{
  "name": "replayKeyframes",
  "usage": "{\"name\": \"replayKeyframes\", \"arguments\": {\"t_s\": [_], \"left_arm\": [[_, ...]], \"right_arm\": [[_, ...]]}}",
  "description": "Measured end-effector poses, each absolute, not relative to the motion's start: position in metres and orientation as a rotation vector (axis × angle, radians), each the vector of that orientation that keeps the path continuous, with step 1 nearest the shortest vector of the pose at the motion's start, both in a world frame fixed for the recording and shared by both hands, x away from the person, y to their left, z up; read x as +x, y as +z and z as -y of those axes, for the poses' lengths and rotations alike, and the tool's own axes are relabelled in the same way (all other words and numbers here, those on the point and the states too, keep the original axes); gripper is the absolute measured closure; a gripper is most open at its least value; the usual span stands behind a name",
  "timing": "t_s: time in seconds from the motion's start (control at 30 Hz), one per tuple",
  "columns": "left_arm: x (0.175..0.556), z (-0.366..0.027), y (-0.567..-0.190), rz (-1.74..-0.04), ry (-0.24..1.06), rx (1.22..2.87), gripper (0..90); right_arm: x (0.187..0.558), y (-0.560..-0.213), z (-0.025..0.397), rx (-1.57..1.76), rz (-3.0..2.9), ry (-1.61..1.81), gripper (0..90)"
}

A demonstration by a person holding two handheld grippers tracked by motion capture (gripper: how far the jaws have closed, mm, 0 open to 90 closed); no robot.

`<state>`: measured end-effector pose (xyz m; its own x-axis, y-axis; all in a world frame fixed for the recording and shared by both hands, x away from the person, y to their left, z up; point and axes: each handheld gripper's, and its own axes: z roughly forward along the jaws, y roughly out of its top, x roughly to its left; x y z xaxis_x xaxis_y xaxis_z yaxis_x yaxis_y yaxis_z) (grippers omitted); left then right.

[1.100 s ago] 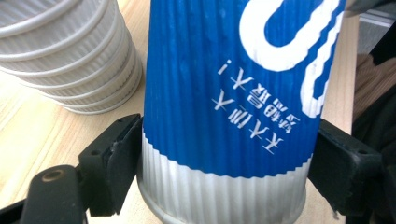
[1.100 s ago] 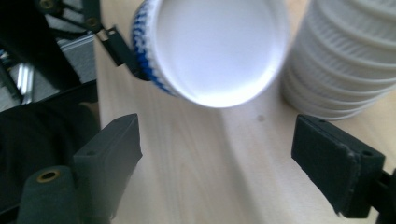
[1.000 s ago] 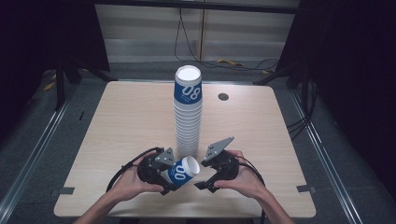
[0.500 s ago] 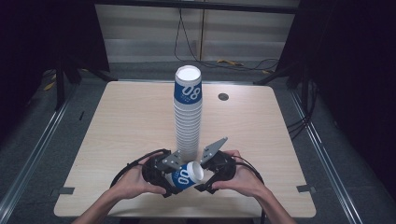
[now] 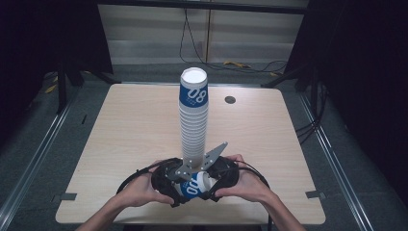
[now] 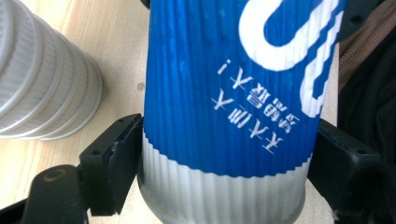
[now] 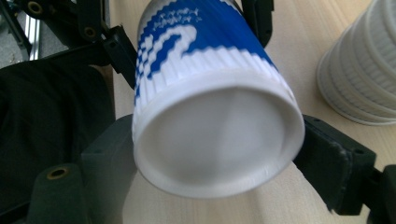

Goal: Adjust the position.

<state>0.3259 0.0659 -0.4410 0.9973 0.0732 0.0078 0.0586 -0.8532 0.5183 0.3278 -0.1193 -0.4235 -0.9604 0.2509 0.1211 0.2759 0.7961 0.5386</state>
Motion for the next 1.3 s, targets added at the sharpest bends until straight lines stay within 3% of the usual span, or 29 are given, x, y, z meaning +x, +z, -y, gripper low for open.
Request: {"name": "replayKeyframes", "arguments": {"t_s": [0.1,0.17,0.57,0.6,1.03,1.3], "left_arm": [[0.325,-0.064,-0.442,-0.101,0.037,2.589,18.5],[0.325,-0.063,-0.441,-0.076,0.033,2.604,18.5],[0.324,-0.061,-0.438,0.040,0.064,2.659,18.5],[0.321,-0.060,-0.441,-0.024,0.053,2.603,18.3],[0.326,-0.072,-0.437,-0.047,0.015,2.535,15.8],[0.330,-0.087,-0.427,-0.129,0.013,2.448,18.8]], "right_arm": [[0.327,-0.424,0.117,-0.441,2.923,-0.892,21.2],[0.326,-0.424,0.117,-0.430,2.912,-0.886,27.9],[0.323,-0.425,0.116,-0.352,2.927,-0.882,28.1],[0.322,-0.424,0.116,-0.361,2.927,-0.878,28.2],[0.323,-0.427,0.119,-0.344,2.916,-0.870,28.9],[0.325,-0.427,0.126,-0.390,2.912,-0.889,28.8]]}}
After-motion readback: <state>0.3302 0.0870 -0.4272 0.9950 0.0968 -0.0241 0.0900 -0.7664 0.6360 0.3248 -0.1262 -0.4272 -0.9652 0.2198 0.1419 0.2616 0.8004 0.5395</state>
